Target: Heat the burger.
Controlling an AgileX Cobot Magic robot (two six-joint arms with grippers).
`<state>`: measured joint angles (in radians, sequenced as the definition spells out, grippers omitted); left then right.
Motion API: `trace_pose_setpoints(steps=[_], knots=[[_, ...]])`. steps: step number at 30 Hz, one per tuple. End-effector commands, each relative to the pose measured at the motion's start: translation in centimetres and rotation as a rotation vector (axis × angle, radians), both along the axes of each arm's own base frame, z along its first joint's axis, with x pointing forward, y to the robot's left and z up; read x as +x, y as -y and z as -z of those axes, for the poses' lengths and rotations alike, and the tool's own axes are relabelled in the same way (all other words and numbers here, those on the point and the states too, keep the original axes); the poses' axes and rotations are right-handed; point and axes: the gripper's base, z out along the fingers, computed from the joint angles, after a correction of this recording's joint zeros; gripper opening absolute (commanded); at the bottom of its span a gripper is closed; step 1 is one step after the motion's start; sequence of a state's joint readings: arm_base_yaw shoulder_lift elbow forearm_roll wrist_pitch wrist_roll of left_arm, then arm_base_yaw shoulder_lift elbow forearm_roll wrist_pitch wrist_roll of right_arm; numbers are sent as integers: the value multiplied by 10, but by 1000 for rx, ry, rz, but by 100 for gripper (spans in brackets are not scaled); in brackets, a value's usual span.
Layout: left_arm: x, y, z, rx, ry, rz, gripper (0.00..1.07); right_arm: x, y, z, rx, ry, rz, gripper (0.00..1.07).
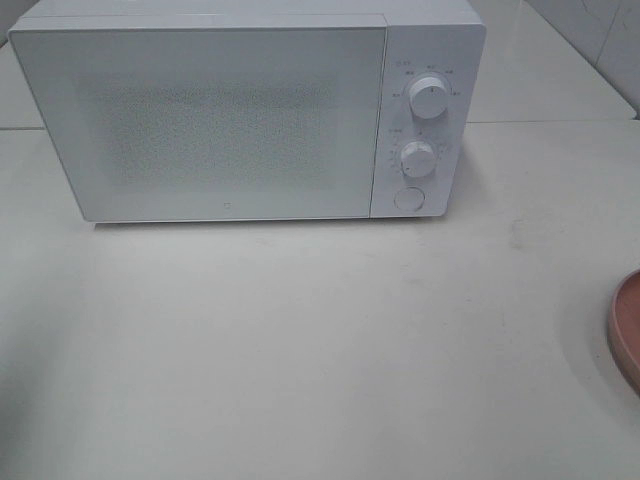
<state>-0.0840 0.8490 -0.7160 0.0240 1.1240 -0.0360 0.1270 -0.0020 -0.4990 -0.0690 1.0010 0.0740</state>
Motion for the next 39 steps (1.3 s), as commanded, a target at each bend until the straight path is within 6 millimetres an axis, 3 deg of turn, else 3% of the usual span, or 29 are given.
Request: trace_pose_setpoints(steps=[1,8,10,12,15,17,25,39], knots=[[-22,-3,8,1,45,-9,101,-4,0,0,-5,31,-1,76],[-55,-6,24,-3,173,-1,101,-4,0,0,-5,31,-1,76],[-58,-6,22,-4,199,0,101,-4,0,0,-5,31,-1,76],[-74,-7,15,-11,306,1,101,-4,0,0,-5,31,-1,76],[-77,-8,14,-12,327,1,101,-4,0,0,-5,31,-1,76],[-94,-8,9,-29,438,1,101,-4,0,0,-5,31,-1,76],[-123,-7,5,-90,620,7,101,-4,0,0,-5,31,-1,76],[-142,-7,6,-77,739,-84,101,-4,0,0,-5,31,-1,76]])
